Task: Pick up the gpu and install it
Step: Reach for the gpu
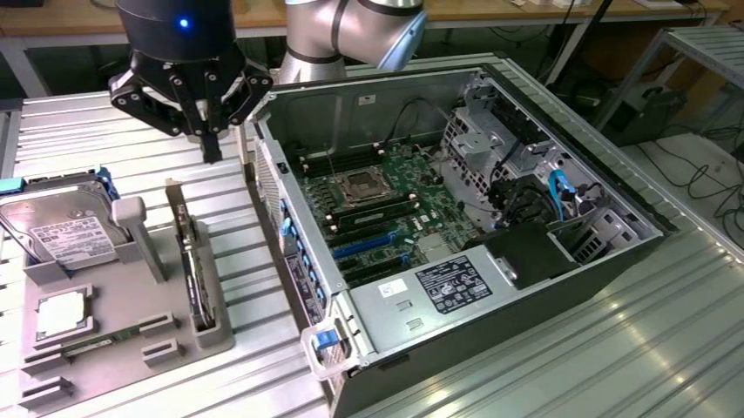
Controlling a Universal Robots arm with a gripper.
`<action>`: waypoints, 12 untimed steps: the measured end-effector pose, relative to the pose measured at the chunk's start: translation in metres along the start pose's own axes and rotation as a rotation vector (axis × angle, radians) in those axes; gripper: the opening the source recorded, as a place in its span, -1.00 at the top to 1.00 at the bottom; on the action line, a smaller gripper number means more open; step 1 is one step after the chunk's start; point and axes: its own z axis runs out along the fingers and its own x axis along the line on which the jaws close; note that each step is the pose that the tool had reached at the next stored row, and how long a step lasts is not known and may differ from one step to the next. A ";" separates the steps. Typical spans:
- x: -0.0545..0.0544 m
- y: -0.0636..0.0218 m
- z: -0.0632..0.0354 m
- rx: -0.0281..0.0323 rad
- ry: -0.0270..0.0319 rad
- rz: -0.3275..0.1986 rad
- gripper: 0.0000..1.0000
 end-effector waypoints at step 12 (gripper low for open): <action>0.023 -0.0072 0.0006 -0.0004 0.0008 -0.017 0.79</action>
